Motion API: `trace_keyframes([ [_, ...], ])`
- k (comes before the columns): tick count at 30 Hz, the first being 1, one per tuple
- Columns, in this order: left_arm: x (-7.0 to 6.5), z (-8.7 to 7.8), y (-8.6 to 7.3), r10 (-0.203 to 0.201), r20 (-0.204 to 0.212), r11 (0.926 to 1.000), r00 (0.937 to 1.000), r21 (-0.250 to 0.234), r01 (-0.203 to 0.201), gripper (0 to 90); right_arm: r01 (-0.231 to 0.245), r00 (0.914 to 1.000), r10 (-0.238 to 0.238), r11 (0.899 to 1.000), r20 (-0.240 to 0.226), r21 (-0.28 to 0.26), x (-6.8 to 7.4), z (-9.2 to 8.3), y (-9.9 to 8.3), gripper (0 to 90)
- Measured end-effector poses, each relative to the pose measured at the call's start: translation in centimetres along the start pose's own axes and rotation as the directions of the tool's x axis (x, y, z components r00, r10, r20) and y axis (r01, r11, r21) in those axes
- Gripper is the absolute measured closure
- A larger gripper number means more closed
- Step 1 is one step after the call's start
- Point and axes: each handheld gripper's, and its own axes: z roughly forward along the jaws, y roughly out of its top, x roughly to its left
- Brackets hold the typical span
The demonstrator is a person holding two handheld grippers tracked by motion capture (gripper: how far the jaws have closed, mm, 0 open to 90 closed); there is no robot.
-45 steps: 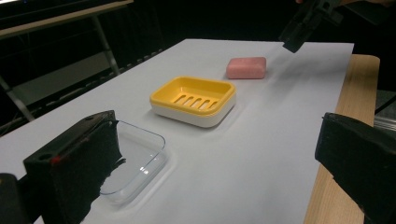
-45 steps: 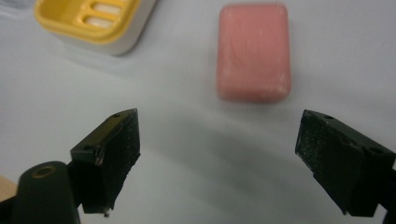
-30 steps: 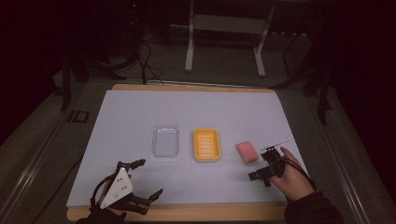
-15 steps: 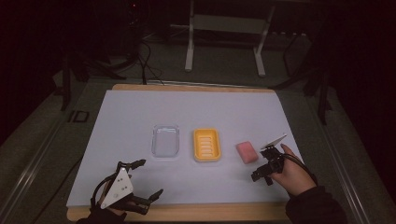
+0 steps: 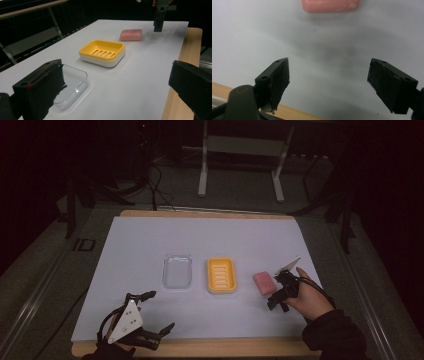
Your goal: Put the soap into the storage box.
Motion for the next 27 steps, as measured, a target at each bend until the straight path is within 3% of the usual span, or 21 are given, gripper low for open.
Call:
trace_keyframes([
  [13,0.0,0.0,0.0,0.0,0.002,1.0,1.0,0.001,0.0,0.6,0.021,0.9997,-0.021,0.999,0.015,-0.037,0.3,-0.4,2.6,20.7],
  [27,0.0,0.1,-0.1,0.002,0.007,1.0,1.0,0.007,-0.002,0.6,0.035,0.9992,-0.033,0.997,0.02,-0.074,0.5,0.4,5.7,22.1],
])
